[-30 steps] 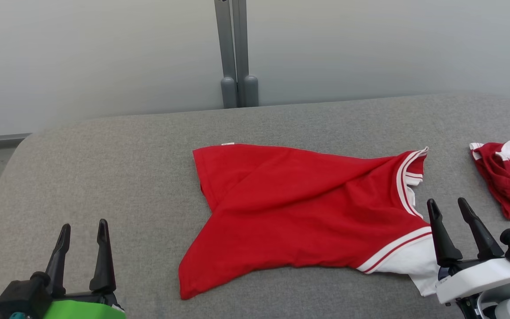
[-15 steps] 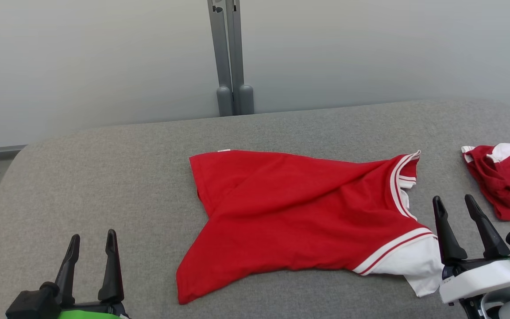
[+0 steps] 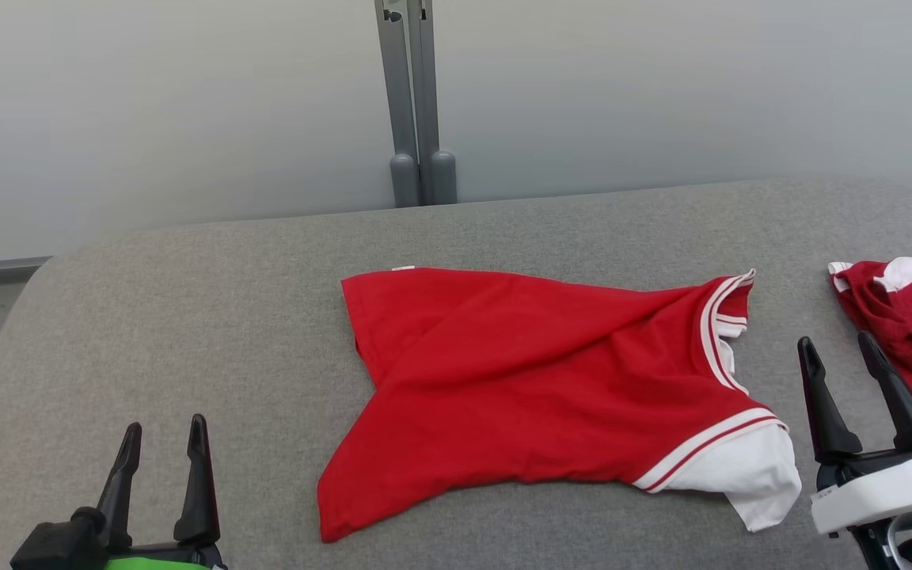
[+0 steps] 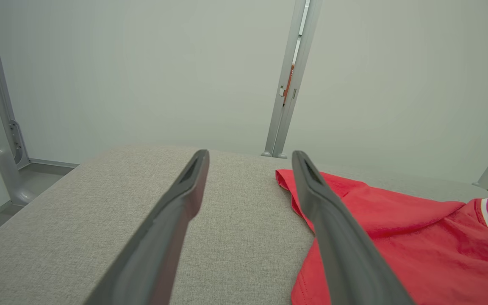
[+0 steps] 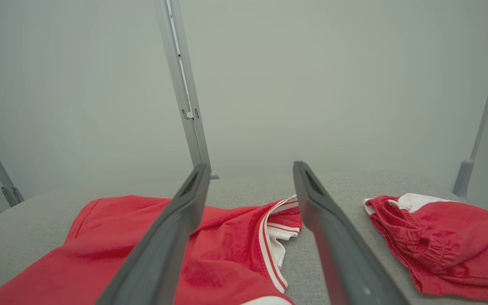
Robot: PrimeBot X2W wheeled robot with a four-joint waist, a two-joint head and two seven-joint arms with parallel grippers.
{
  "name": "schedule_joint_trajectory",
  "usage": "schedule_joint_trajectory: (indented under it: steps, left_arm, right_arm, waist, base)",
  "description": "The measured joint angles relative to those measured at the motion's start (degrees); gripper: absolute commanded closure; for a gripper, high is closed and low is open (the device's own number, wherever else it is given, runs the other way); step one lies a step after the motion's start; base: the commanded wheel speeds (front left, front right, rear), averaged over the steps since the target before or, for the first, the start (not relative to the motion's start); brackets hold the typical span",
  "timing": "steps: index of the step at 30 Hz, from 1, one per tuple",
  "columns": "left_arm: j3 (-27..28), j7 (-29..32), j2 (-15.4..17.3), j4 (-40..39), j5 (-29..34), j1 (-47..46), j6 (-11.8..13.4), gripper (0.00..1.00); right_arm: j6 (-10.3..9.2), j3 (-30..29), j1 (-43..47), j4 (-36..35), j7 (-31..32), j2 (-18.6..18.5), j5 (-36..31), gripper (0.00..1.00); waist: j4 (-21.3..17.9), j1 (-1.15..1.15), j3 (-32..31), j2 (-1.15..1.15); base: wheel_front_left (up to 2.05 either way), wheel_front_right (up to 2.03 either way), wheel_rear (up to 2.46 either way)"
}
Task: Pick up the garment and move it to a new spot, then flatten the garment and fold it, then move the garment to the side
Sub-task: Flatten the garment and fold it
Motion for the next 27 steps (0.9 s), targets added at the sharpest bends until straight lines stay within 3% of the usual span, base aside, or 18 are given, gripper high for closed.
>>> schedule_joint_trajectory:
  steps: [7, 15, 22, 27]
  left_arm:
    - [-1.3, 2.3, 0.0, 2.3, -0.1, 0.2, -0.8, 0.00]
    - [-6.4, 11.8, 3.7, 2.7, -2.4, 2.0, -4.3, 0.00]
    - [-11.6, 22.2, 4.6, 3.2, -7.5, 2.4, -5.2, 0.00]
    - [-13.9, 25.1, 5.2, 5.7, -8.6, 0.0, -5.3, 0.00]
  right_arm:
    - [0.00, 0.7, 1.1, 1.9, 2.6, -0.6, 1.0, 0.00]
    - [0.00, -0.4, 7.4, 5.9, 15.7, -5.9, 7.9, 0.00]
    - [0.00, 3.6, 7.2, 7.4, 21.2, -5.4, 12.2, 0.00]
    - [0.00, 6.8, 4.6, 11.4, 21.1, -4.5, 13.4, 0.00]
  waist:
    - [0.3, 0.00, 0.6, 0.00]
    - [0.4, 0.00, 1.4, 0.00]
    - [-0.4, 0.00, 2.5, 0.00]
    - [-0.5, 0.00, 3.8, 0.00]
  base:
    - [0.00, 0.00, 0.00]
    - [0.00, 0.00, 0.00]
    - [0.00, 0.00, 0.00]
    - [0.00, 0.00, 0.00]
